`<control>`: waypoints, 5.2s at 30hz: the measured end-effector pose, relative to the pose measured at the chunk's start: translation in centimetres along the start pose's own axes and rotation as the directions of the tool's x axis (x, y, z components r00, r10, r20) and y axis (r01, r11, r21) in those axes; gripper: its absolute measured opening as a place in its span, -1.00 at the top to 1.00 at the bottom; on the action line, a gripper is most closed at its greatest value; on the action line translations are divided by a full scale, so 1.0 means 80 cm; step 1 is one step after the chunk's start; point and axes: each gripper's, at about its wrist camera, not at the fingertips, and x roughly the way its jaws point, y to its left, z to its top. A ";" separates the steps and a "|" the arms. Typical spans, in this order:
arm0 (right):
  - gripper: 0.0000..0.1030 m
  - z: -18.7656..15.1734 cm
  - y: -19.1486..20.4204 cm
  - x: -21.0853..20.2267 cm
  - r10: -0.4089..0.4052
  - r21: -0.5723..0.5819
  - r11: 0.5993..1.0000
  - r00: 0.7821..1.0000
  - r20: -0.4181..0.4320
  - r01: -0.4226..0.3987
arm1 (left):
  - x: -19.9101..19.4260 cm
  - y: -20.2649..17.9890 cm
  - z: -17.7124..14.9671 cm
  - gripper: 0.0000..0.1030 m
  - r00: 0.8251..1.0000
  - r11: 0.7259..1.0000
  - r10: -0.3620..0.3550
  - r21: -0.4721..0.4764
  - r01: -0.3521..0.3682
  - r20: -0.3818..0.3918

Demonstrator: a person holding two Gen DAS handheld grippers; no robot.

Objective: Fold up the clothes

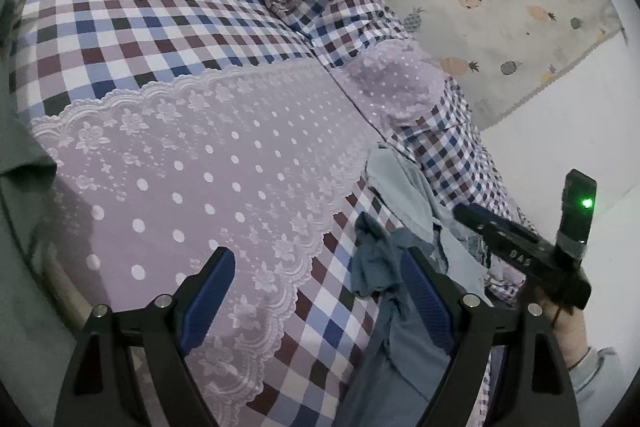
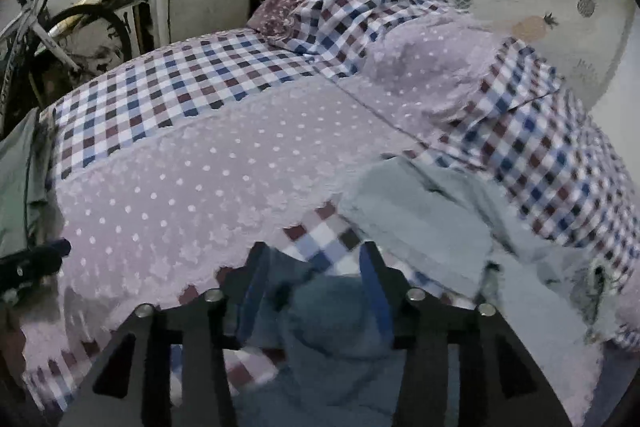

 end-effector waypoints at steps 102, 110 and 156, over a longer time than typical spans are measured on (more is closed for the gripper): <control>0.97 -0.144 -0.135 -0.089 -0.419 -0.175 0.901 0.902 -0.104 0.398 | 0.117 -0.104 -0.111 -0.70 0.973 0.940 -0.005 0.331 0.083 -0.230; 0.96 -0.227 -0.081 -0.231 -0.700 -0.365 0.382 0.524 0.485 0.849 | 0.123 -0.107 -0.117 -0.70 0.972 0.930 0.022 0.360 0.066 -0.236; 0.90 -0.313 0.013 -0.101 0.032 -0.490 0.870 0.998 -0.058 -0.056 | 0.150 -0.119 -0.137 -0.10 0.974 0.867 0.097 0.497 0.017 -0.203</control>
